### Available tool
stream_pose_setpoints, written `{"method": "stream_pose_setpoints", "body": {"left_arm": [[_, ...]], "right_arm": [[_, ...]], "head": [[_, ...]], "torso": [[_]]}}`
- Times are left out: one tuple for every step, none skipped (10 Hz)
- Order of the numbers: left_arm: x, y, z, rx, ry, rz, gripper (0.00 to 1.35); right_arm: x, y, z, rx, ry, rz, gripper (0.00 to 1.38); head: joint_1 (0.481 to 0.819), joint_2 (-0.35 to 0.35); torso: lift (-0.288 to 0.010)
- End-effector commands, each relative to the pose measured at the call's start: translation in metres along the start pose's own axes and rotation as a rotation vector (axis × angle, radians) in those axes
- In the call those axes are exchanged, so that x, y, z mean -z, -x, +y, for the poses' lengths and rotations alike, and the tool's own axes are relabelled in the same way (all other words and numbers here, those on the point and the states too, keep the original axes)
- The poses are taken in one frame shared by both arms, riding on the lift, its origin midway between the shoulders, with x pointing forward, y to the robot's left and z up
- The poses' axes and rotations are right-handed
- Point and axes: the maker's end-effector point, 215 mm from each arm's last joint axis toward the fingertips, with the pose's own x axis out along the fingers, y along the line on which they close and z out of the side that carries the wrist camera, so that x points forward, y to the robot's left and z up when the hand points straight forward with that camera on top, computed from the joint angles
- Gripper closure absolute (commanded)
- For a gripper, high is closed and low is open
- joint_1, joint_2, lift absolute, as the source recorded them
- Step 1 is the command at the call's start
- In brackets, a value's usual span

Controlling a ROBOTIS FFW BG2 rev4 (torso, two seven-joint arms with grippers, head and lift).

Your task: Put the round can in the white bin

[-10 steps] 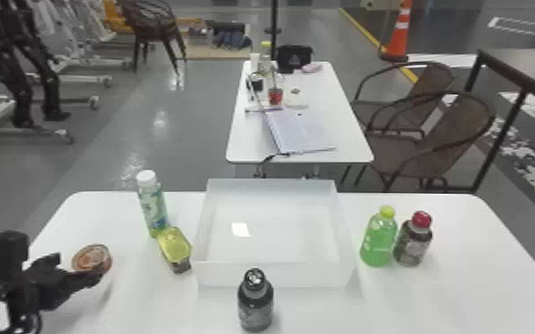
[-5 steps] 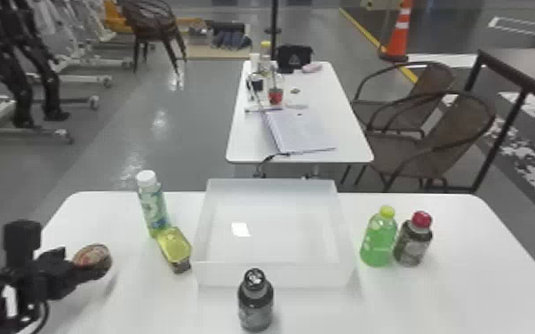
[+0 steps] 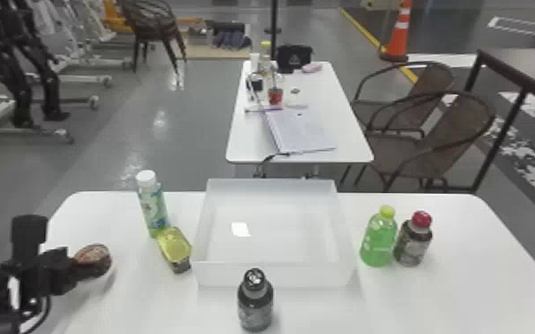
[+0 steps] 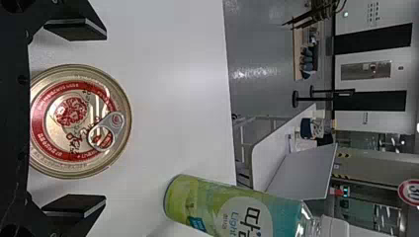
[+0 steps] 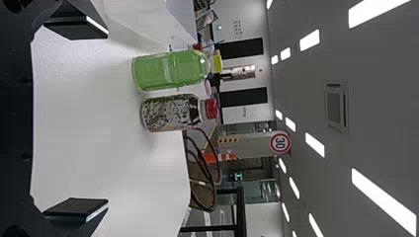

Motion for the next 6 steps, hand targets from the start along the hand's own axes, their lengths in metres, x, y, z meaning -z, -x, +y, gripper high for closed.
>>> {"method": "stream_pose_setpoints", "body": {"left_arm": [[0.002,-0.006,-0.003,0.016,0.002,0.018,0.13],[0.007,-0.008,-0.005,0.02,0.001,0.043,0.13],[0.008,-0.009,-0.006,0.021,0.0,0.046,0.14],[0.01,-0.01,-0.007,0.023,0.002,0.053,0.16],[0.013,-0.011,-0.006,0.019,0.001,0.069,0.35],[0.014,-0.012,-0.008,0.022,-0.011,0.077,0.73]], "right_arm": [[0.0,0.0,0.0,0.002,-0.003,-0.001,0.09],[0.0,-0.001,0.001,0.002,-0.005,-0.001,0.09],[0.0,-0.001,0.0,0.003,-0.005,-0.001,0.09],[0.001,-0.001,0.001,0.003,-0.006,0.001,0.09],[0.0,-0.001,0.001,0.003,-0.007,-0.001,0.09],[0.0,-0.001,0.001,0.004,-0.008,-0.001,0.09]], "head": [[0.549,0.0],[0.549,0.0],[0.549,0.0],[0.549,0.0],[0.549,0.0],[0.549,0.0]], "torso": [[-0.1],[-0.1],[-0.1],[-0.1],[-0.1],[-0.1]]}}
